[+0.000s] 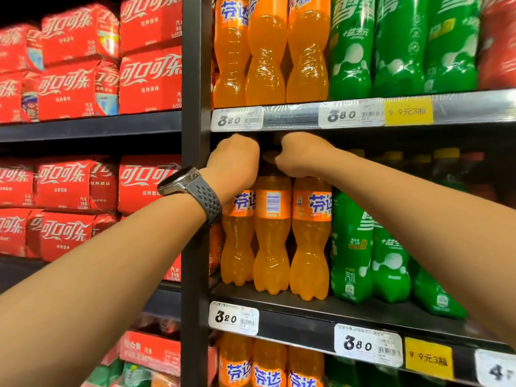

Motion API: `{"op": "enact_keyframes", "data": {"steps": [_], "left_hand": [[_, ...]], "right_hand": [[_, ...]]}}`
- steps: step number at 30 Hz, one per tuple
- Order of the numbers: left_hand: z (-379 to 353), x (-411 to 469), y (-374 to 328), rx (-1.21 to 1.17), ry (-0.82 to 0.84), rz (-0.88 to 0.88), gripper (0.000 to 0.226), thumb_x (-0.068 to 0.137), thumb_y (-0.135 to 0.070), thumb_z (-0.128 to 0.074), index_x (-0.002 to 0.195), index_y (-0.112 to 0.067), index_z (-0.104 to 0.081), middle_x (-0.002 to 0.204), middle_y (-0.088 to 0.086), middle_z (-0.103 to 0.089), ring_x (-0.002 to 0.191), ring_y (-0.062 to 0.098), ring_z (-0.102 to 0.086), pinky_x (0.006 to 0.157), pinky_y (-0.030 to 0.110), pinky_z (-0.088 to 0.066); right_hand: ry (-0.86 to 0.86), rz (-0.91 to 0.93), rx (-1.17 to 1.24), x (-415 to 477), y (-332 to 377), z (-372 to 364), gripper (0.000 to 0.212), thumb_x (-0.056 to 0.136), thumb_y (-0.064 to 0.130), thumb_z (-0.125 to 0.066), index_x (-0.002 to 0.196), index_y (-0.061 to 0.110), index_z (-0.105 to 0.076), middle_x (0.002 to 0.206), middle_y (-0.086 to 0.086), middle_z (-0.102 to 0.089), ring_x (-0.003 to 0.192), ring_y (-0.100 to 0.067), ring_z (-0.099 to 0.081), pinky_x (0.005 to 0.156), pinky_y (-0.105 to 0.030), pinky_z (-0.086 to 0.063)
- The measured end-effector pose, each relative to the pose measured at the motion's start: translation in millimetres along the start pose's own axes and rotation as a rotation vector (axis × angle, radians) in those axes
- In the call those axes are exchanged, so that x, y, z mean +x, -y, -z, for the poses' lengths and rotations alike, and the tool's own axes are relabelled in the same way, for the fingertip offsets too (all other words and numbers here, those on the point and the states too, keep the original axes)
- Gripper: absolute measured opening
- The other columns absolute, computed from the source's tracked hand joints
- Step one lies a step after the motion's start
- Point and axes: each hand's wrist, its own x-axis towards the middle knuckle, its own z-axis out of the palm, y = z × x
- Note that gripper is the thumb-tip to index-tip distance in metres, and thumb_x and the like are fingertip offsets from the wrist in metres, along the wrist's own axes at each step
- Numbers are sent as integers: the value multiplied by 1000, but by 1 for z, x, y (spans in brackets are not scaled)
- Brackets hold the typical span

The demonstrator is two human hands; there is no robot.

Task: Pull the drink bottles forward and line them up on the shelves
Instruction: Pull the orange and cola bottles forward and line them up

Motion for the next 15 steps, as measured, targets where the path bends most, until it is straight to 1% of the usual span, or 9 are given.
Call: {"op": "enact_keyframes", "data": {"steps": [3,5,6,8,10,11,13,14,15], "left_hand": [[2,-1,0,23,-1,-21,21,85,0,-52,73,-13,-41,70,4,-40,66,25,-43,59,35,-38],[4,-1,1,33,12,-46,25,84,0,-53,71,-15,-39,67,2,-38,65,24,-43,58,34,-37],[5,-1,2,40,17,-59,25,84,0,-54,71,-15,-39,67,2,-38,64,24,-43,58,34,-37],[7,-2,1,55,26,-71,20,85,-1,-54,76,-16,-43,71,4,-42,65,23,-44,58,32,-38],[9,-3,1,65,35,-79,18,85,-3,-53,78,-17,-44,71,3,-42,63,20,-43,58,31,-37],[11,-4,1,80,45,-92,18,86,-3,-53,77,-17,-44,69,2,-40,61,19,-41,57,31,-36],[14,-6,1,138,76,-126,18,86,-4,-51,77,-16,-43,65,0,-37,60,19,-41,57,31,-36],[15,-7,1,174,87,-143,18,86,-4,-51,76,-16,-42,65,0,-36,61,20,-41,57,32,-37],[15,-8,1,215,89,-158,19,86,-5,-51,74,-16,-40,63,1,-35,60,20,-41,57,33,-37]], "right_hand": [[62,44,-10,3,-4,6,21,96,35,-48,89,15,-50,71,-1,-43,61,-14,-41,49,-25,-29],[87,59,-19,3,-7,7,24,96,37,-47,98,15,-54,76,-2,-46,65,-15,-42,50,-24,-30],[87,61,-29,3,-7,6,28,95,42,-46,96,16,-54,74,-1,-46,64,-14,-43,50,-24,-30],[48,40,-45,3,-6,1,37,92,53,-45,82,18,-52,66,2,-48,60,-13,-45,48,-25,-29],[12,19,-57,3,-4,-3,36,91,51,-49,79,17,-55,65,0,-51,59,-14,-47,47,-27,-30],[17,27,-50,4,-4,-3,33,92,47,-51,84,16,-58,68,-1,-54,60,-15,-48,48,-27,-31],[62,63,-10,7,-5,0,31,92,41,-53,107,15,-61,90,-7,-63,74,-21,-53,58,-29,-38],[83,82,5,6,-6,2,35,93,39,-53,119,17,-58,103,-9,-64,83,-23,-54,64,-30,-40],[97,95,10,6,-8,3,38,93,37,-52,126,19,-55,110,-10,-63,88,-24,-54,68,-30,-41]]}}
